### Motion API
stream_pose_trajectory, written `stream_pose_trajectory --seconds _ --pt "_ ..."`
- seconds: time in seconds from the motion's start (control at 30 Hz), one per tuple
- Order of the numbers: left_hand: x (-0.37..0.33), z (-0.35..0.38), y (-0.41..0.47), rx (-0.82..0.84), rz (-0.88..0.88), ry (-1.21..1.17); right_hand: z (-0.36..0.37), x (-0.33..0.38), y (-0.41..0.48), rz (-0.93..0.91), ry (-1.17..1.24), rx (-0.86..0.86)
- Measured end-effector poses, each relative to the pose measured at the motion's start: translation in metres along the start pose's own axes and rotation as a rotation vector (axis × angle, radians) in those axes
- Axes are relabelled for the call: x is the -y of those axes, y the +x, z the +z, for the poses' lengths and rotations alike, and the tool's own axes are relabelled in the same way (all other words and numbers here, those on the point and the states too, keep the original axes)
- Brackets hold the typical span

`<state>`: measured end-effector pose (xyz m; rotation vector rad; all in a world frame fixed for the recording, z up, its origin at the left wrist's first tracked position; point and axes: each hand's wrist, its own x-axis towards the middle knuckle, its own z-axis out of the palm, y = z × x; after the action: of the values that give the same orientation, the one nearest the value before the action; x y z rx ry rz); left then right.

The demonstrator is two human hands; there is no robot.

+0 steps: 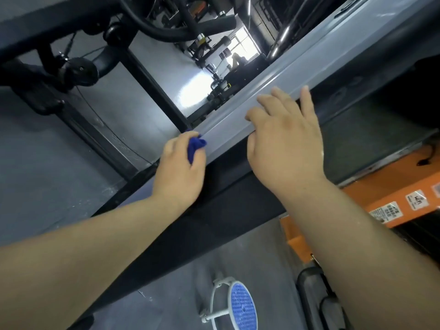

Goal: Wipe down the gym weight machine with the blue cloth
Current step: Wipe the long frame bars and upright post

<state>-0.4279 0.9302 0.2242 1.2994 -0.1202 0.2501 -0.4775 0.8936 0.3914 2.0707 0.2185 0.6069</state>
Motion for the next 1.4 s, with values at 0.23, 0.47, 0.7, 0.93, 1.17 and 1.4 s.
stream_pose_trajectory --seconds 0.23,0.47,0.7,0.93,1.17,1.4 --pt "0.080 -0.021 -0.034 0.008 0.151 -0.013 0.004 0.021 0.002 -0.060 -0.038 0.223" --pt "0.032 -0.009 0.038 0.165 -0.053 0.134 0.008 0.043 0.009 -0.024 -0.035 0.338" --pt "0.117 -0.039 -0.057 0.111 0.141 0.080 0.020 0.063 0.009 -0.053 -0.031 0.410" --pt "0.094 -0.019 0.035 0.063 -0.352 0.140 0.028 0.078 0.012 -0.093 -0.040 0.493" --pt "0.138 -0.041 -0.081 0.069 0.132 0.187 0.035 0.089 0.017 -0.102 -0.042 0.518" --pt "0.130 -0.022 -0.023 -0.149 -0.442 0.037 0.043 0.103 0.016 -0.110 -0.036 0.553"
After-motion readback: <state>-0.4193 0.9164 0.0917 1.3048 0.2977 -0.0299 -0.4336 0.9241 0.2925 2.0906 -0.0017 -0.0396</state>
